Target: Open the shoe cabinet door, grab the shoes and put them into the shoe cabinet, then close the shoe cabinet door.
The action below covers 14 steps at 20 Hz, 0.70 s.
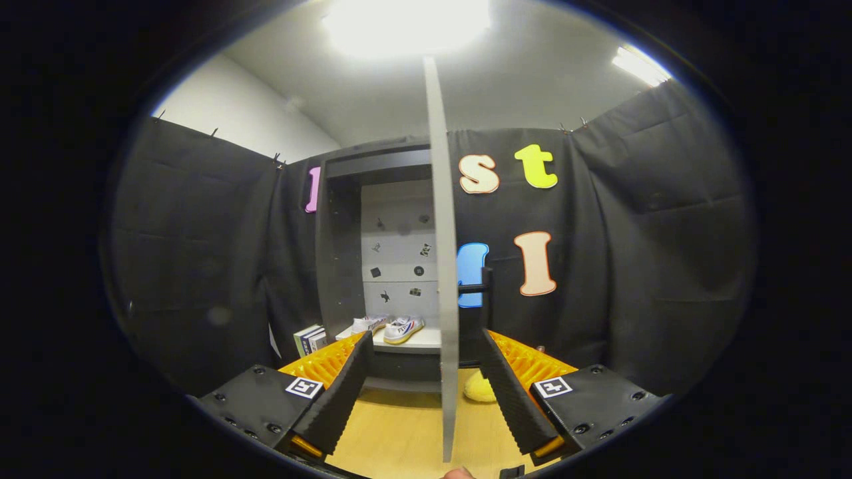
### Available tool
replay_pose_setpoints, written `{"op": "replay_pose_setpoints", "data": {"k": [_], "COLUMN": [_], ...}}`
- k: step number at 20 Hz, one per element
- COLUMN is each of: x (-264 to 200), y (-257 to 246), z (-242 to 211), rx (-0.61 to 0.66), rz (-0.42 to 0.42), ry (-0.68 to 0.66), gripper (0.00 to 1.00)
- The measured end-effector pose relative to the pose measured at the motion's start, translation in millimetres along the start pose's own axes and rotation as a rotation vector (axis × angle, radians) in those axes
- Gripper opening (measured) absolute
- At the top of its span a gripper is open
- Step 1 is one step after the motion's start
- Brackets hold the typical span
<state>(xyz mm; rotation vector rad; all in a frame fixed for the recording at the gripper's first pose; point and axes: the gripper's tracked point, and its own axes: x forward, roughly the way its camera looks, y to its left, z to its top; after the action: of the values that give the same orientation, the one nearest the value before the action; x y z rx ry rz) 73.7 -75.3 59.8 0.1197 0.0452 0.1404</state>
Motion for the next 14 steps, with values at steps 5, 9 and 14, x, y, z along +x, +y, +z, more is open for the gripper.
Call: {"op": "replay_pose_setpoints", "data": {"k": [5, 9, 14], "x": [-3, 20, 64], "y": [-56, -102, -123], "z": [4, -7, -38], "rx": [-0.022, -0.027, 0.006], "rz": [-0.083, -0.182, -0.238], "ry": [-0.015, 0.009, 0.090], "gripper": [0.98, 0.98, 0.98]}}
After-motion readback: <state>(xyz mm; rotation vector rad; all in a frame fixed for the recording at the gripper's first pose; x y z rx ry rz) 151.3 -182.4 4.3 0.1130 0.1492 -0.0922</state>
